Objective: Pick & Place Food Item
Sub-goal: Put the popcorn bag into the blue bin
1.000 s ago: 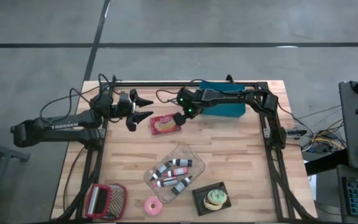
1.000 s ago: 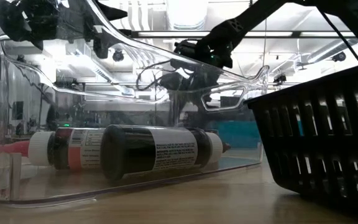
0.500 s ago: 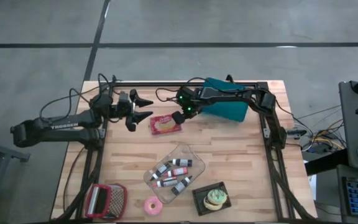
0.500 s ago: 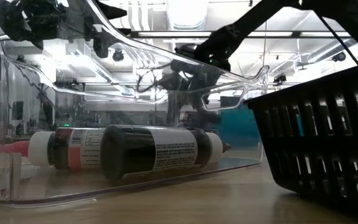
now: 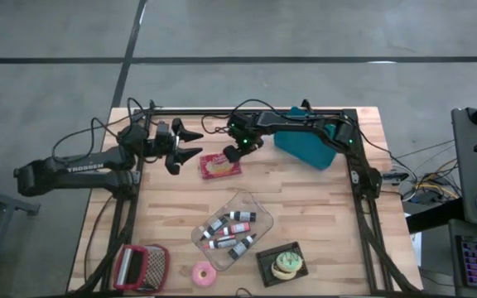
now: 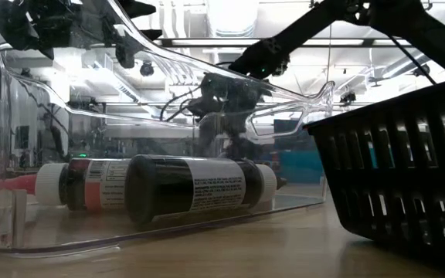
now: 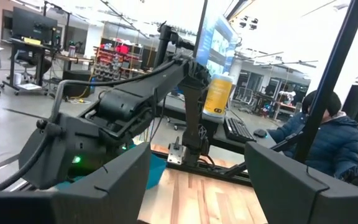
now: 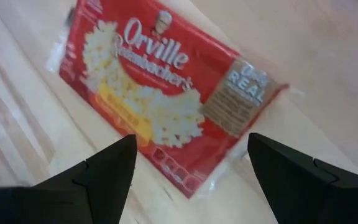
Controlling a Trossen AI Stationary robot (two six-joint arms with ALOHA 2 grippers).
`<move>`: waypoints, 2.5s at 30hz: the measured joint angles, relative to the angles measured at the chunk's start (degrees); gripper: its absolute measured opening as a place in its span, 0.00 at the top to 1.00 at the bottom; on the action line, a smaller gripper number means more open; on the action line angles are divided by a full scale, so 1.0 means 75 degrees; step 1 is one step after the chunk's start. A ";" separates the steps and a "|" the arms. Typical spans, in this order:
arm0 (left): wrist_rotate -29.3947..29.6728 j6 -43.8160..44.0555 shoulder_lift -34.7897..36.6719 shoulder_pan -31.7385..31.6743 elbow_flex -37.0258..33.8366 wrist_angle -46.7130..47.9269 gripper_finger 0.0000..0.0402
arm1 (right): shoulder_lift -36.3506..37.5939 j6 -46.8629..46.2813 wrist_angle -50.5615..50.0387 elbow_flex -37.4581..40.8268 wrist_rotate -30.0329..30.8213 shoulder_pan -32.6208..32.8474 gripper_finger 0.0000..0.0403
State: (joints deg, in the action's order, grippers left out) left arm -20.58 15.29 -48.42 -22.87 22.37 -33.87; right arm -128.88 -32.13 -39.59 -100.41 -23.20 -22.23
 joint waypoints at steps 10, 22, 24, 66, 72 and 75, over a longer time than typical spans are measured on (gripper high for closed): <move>-0.0006 -0.0040 0.0000 -0.0003 0.0000 0.0004 0.33 | -0.0283 0.0276 -0.0406 -0.0069 -0.0216 -0.0103 0.25; -0.0012 -0.0178 0.0000 -0.0004 -0.0006 0.0004 0.34 | -0.0318 0.0578 0.0847 -0.0031 -0.1603 -0.0071 0.27; -0.0012 -0.0181 0.0000 -0.0004 -0.0007 0.0004 0.34 | -0.0318 0.0671 0.1037 -0.0031 -0.1752 -0.0074 0.29; 0.1836 0.0255 -0.3597 -0.0158 0.3609 0.9442 0.34 | 0.2833 0.3937 0.1777 0.0544 -0.1359 0.0162 0.37; 0.1873 -0.0308 -0.4830 -0.0460 0.4391 1.0291 0.34 | 0.4216 0.4080 0.2946 0.2009 -0.1294 0.0348 0.37; 0.1920 -0.0565 -0.5326 -0.0665 0.4638 1.0402 0.34 | 0.4842 0.4082 0.3674 0.2877 -0.1293 0.0462 0.37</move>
State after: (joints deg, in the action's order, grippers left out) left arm -6.18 11.05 -88.37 -27.85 57.15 44.14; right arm -92.56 -1.51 -12.03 -78.83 -32.90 -18.77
